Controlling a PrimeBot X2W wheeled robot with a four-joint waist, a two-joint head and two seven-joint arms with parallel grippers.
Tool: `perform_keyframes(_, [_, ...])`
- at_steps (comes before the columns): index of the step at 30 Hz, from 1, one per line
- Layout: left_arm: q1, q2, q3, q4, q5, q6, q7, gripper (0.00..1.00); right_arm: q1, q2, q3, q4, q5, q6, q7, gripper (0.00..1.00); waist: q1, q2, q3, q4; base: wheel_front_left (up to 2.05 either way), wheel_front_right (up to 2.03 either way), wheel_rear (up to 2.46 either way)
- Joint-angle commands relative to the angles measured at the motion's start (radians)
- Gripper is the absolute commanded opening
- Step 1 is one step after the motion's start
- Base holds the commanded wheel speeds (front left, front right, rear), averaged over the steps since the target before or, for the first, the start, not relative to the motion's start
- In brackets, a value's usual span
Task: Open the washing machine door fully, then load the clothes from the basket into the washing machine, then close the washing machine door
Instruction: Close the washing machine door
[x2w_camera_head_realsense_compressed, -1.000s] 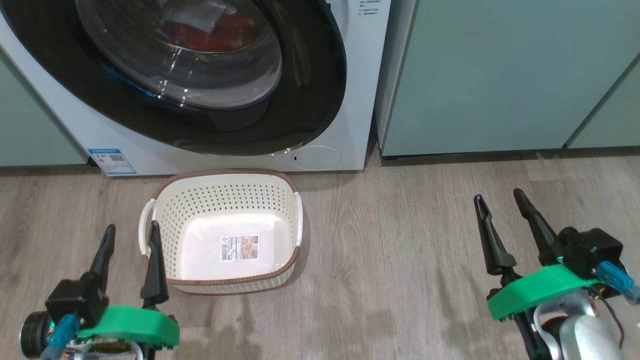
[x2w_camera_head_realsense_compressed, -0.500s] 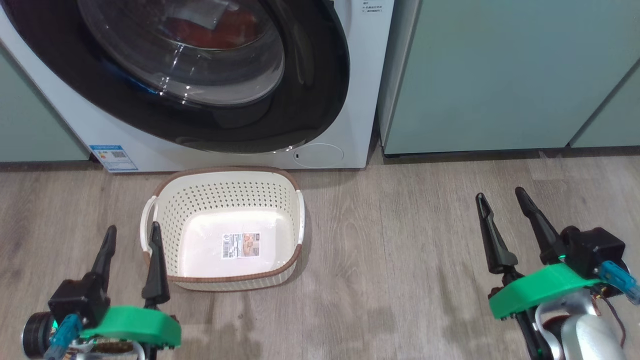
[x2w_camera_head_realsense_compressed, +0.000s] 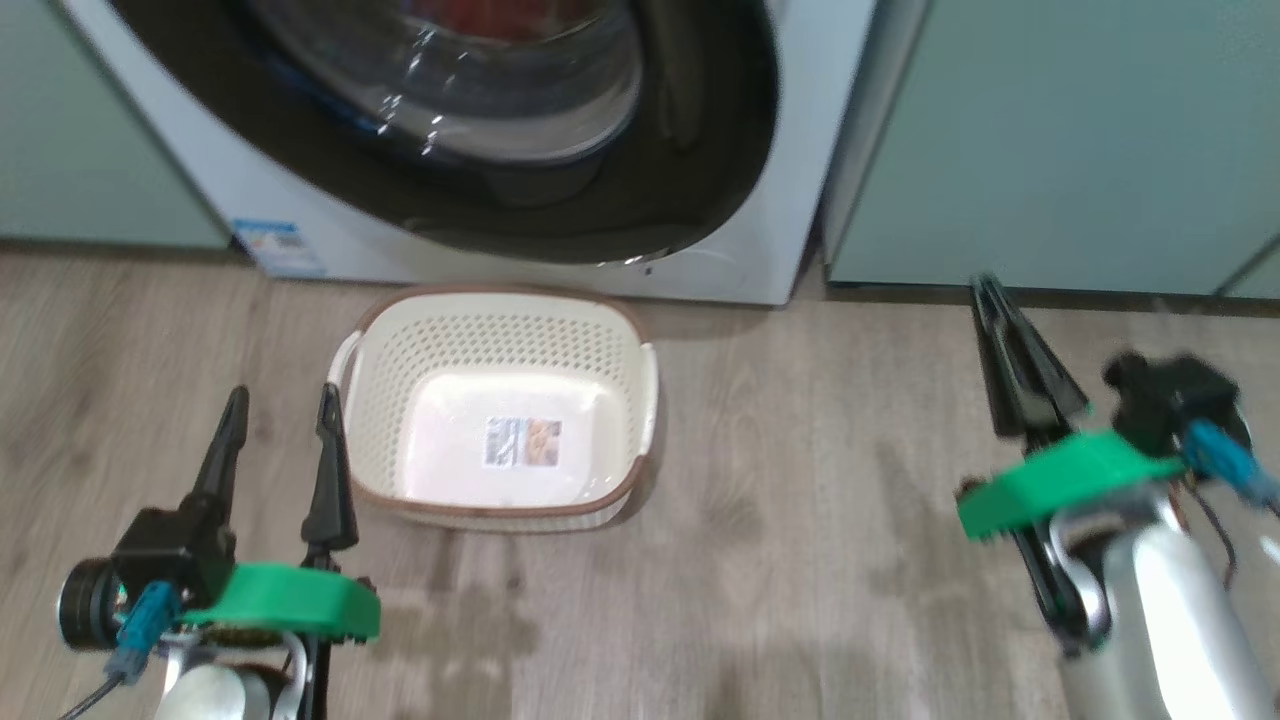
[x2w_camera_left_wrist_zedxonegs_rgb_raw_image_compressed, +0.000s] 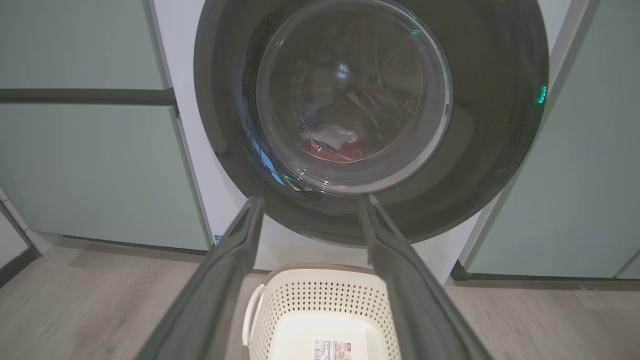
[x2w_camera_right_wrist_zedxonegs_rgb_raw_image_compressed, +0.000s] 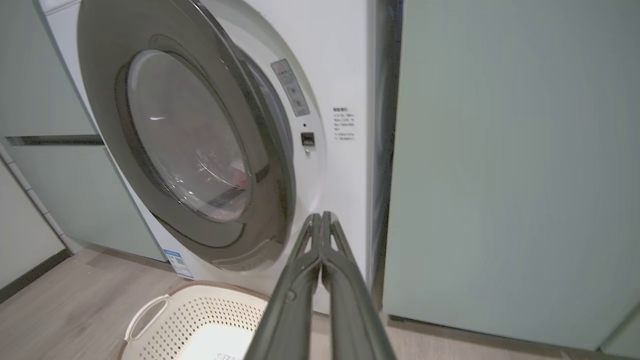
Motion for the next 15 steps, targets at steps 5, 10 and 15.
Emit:
perform_keyframes(5, [-0.079, 0.002, 0.024, -0.022, 0.001, -0.004, -0.02, 1.0, -0.18, -0.012, 0.081, 0.029, -0.015, 0.0, 0.002, 0.0, 0.0, 0.0, 0.059, 0.082, 0.0, 0.0, 0.0])
perform_keyframes(10, [-0.113, -0.013, 0.015, -0.008, -0.002, -0.012, -0.03, 1.0, -0.33, -0.031, 0.121, 0.12, -0.008, 0.0, -0.006, 0.0, 0.0, 0.0, 0.089, 0.138, 0.0, 0.0, 0.0])
perform_keyframes(15, [-0.142, -0.028, 0.014, 0.011, -0.003, -0.017, -0.035, 1.0, -0.474, -0.043, 0.127, 0.234, -0.019, 0.0, -0.024, 0.0, 0.0, 0.0, 0.118, 0.174, 0.0, 0.0, 0.0])
